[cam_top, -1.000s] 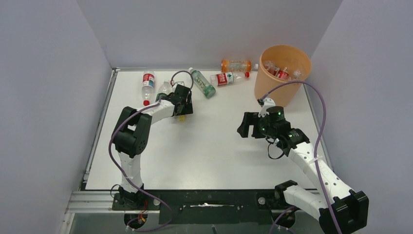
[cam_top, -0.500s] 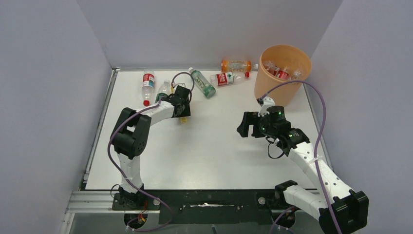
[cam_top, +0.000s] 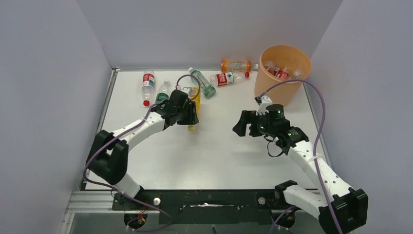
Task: Put the plastic bottles in the bin
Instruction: Pick up the plastic bottle at the center of the board.
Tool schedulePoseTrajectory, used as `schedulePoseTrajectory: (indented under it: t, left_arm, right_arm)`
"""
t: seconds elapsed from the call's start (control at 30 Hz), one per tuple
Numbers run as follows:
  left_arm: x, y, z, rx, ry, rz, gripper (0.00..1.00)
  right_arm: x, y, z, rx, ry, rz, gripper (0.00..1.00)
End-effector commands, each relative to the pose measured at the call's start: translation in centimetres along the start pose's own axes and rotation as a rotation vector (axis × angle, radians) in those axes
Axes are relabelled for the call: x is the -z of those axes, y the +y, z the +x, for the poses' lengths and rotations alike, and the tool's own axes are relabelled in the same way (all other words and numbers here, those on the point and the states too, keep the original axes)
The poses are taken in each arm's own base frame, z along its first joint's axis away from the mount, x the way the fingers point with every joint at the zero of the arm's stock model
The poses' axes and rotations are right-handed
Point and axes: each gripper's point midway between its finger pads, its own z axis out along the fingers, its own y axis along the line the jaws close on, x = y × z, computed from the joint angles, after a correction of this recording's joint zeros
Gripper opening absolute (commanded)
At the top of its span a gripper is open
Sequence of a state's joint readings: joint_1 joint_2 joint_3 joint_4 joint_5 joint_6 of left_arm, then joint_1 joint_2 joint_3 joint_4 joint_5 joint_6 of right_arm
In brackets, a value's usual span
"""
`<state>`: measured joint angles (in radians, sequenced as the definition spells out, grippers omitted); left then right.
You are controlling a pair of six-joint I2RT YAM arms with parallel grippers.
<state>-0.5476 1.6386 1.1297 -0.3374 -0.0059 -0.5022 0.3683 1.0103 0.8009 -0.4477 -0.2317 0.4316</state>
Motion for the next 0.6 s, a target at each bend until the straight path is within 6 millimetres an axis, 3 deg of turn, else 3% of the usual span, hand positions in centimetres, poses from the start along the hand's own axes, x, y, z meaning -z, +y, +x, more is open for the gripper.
schedulePoseTrajectory:
  t: [0.0,0.1,0.23,0.57]
  left_arm:
    - [4.5,-6.5,0.6,-0.092,-0.038,0.276,0.12]
    - [6.7,-9.1,1.5,-0.095,-0.068,0.396,0.12]
    - [8.9,-10.6,2.5,-0.08,-0.104,0.505,0.12]
    - [14.9,-13.3,2.8,-0.079,-0.215,0.674,0.13]
  right_arm:
    - [0.6,4.7,-3.6,-0.035,-0.096,-0.211,0.92]
    - [1.1,7.1,-4.6,-0.066,-0.115,-0.339,0.99]
    - [1.6,9.0,-6.2,-0.093,-0.151,-0.436,0.98]
    - [1.5,11.1,-8.6,-0.161,-0.165,-0.555,0.98]
